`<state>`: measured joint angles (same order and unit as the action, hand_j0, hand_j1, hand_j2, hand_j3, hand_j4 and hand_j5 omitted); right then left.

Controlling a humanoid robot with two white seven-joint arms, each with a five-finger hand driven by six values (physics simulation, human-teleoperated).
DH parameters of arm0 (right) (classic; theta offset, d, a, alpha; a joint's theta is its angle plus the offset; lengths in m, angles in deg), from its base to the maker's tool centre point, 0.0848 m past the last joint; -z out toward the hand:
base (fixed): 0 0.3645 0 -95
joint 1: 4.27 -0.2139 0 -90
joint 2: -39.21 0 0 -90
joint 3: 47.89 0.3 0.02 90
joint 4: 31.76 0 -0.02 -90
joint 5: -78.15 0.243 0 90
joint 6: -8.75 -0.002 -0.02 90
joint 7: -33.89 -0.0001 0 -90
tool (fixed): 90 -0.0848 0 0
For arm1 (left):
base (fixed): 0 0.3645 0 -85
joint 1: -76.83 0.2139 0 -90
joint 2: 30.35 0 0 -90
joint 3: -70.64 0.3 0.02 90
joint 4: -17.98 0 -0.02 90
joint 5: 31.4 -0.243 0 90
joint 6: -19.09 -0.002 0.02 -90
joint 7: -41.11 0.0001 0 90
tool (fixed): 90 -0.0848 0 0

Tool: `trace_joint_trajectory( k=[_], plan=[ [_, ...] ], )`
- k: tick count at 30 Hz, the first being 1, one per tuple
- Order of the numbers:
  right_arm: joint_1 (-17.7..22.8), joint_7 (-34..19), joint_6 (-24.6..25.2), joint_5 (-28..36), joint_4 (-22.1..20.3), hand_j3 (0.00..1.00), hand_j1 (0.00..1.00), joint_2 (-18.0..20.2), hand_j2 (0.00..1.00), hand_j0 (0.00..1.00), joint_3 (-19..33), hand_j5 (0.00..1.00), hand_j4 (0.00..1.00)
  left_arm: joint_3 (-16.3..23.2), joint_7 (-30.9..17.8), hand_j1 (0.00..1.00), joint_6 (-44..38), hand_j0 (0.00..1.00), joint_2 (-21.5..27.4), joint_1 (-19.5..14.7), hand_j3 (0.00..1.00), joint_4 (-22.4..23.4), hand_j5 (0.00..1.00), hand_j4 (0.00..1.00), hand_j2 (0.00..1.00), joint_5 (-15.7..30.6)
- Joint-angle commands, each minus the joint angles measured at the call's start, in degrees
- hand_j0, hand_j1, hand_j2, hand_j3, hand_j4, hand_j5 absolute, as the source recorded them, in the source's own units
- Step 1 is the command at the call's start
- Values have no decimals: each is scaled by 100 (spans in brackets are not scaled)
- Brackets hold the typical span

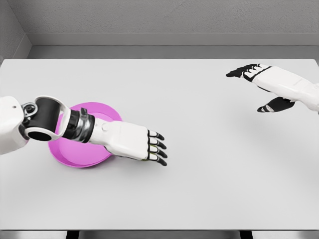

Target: Put the apple on the plate with both arms

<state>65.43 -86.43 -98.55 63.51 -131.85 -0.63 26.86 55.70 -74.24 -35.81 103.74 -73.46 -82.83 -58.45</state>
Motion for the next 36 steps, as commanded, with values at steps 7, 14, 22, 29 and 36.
trace_joint_trajectory(
  k=[7,14,22,29,36],
  plan=[
    [0,0,8,23,-1,100,100,-58,100,100,-13,100,100,150,-22,100,-10,100,-295,-123,100,281,100,100,100,16],
    [0,0,8,23,-1,100,100,-58,100,100,-22,100,100,203,-31,100,-10,100,-365,-158,100,439,100,100,100,-63],
    [0,0,8,23,-1,100,100,-58,100,100,-22,100,100,255,-49,100,-10,100,-365,-211,100,492,100,100,100,-239],
    [0,0,8,23,-1,100,100,-58,100,100,-30,100,100,317,-49,100,-10,100,-366,-229,100,588,100,100,100,-230],
    [0,8,8,23,-1,100,100,-58,100,100,-30,100,100,308,-31,100,-10,100,-374,-229,100,668,100,100,100,-213]
  ],
)
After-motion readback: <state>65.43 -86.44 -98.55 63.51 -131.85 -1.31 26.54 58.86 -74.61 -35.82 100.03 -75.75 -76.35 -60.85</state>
